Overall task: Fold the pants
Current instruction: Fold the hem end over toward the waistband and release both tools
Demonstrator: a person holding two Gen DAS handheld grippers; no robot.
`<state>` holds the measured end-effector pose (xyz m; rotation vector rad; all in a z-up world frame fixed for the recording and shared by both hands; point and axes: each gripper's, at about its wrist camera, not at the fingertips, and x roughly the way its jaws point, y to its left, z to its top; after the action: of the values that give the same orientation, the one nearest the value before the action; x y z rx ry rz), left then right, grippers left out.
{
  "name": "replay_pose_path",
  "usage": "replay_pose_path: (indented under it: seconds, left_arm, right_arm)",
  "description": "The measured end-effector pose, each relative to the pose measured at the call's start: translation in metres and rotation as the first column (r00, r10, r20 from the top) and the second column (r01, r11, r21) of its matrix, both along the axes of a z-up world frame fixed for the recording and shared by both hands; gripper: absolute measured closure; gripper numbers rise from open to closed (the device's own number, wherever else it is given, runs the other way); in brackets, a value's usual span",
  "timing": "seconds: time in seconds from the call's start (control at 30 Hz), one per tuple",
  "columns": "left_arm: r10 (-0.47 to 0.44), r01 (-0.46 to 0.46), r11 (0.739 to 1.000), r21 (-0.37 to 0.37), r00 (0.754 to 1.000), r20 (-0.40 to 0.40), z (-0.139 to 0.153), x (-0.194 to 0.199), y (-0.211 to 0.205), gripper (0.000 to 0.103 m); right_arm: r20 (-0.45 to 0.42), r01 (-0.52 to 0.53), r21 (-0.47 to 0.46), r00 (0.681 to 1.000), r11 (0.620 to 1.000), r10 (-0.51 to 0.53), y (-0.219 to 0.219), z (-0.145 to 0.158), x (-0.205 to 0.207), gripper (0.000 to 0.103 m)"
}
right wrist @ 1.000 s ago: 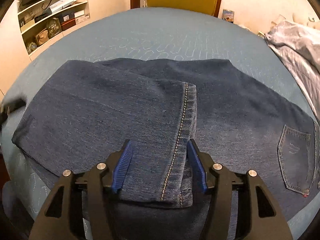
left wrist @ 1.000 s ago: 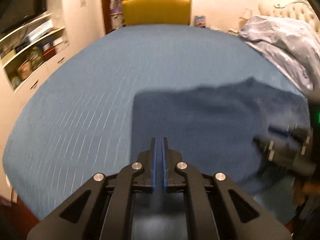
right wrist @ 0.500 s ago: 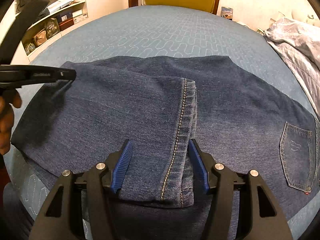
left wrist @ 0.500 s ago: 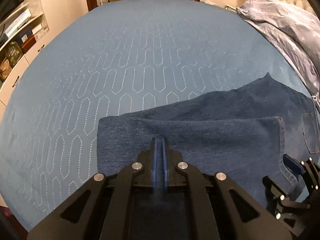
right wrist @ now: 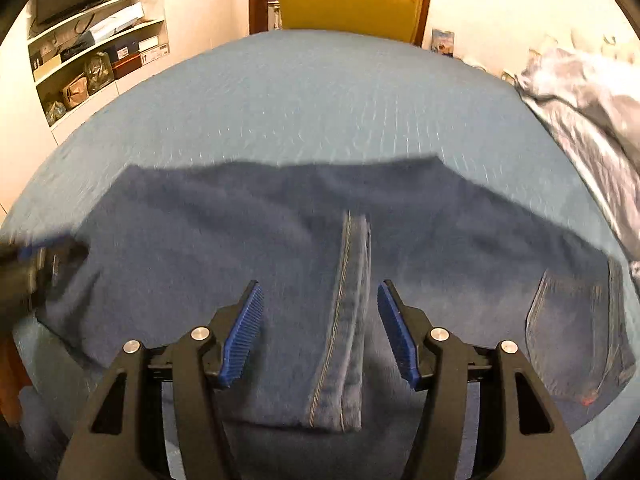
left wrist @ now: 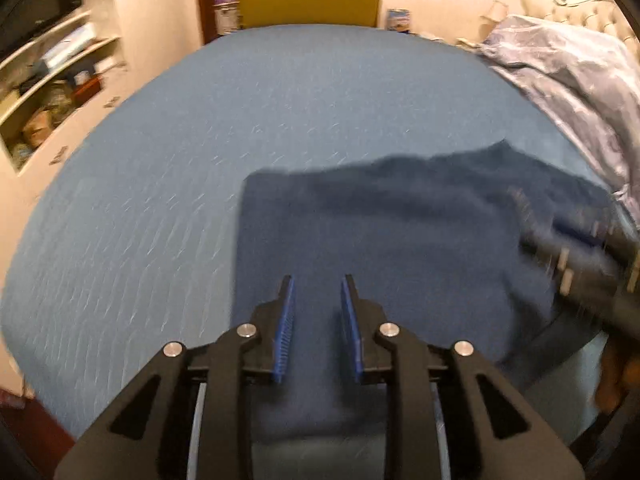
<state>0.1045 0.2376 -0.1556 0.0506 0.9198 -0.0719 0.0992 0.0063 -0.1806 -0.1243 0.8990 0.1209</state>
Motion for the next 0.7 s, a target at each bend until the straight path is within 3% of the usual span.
replay_pose_path:
  seconds: [0.07, 0.13, 0.17, 0.2, 0.27, 0.4, 0.5, 0.7]
  left_arm:
    - [0.052, -0.052, 0.999, -0.002, 0.999, 0.011, -0.004, -0.015, 0.004, 0.079]
    - [0.108, -0.107, 0.994, -0.036, 0.994, 0.028, -0.003, -0.026, 0.017, 0.067]
    - [0.134, -0.132, 0.989, -0.067, 0.991, 0.028, -0.002, -0.030, 0.024, 0.054]
    - [0.144, -0.142, 0.986, -0.090, 0.989, 0.023, -0.003, -0.030, 0.031, 0.053]
    - [0.154, -0.153, 0.975, -0.161, 0.988, -0.006, -0.006, -0.042, 0.054, 0.053]
    - [0.155, -0.167, 0.959, -0.228, 0.985, -0.069, -0.021, -0.038, 0.070, 0.053]
    - [0.135, -0.162, 0.934, -0.317, 0.985, -0.107, -0.033, -0.035, 0.073, 0.054]
    - [0.114, -0.144, 0.926, -0.349, 0.988, -0.106, -0.038, -0.037, 0.076, 0.054]
  right_arm:
    - [0.011, -0.002, -0.013, 1.000, 1.000, 0.002, 0.005, 0.003, 0.007, 0.046]
    - [0.006, -0.003, -0.008, 1.000, 1.000, 0.003, 0.007, 0.003, 0.015, 0.046]
    - [0.001, -0.001, -0.010, 1.000, 1.000, 0.001, 0.008, 0.001, 0.020, 0.046]
    - [-0.002, 0.000, -0.018, 1.000, 1.000, 0.000, 0.009, -0.001, 0.023, 0.046]
    - [-0.014, 0.008, -0.033, 1.000, 0.999, -0.009, 0.008, -0.007, 0.031, 0.046]
    - [-0.088, 0.032, -0.057, 0.995, 0.998, -0.037, 0.002, -0.029, 0.045, 0.046]
    - [-0.076, 0.025, -0.069, 0.997, 0.997, -0.031, 0.001, -0.034, 0.044, 0.043]
    - [-0.089, 0.029, -0.051, 0.995, 0.998, -0.033, -0.004, -0.038, 0.046, 0.042]
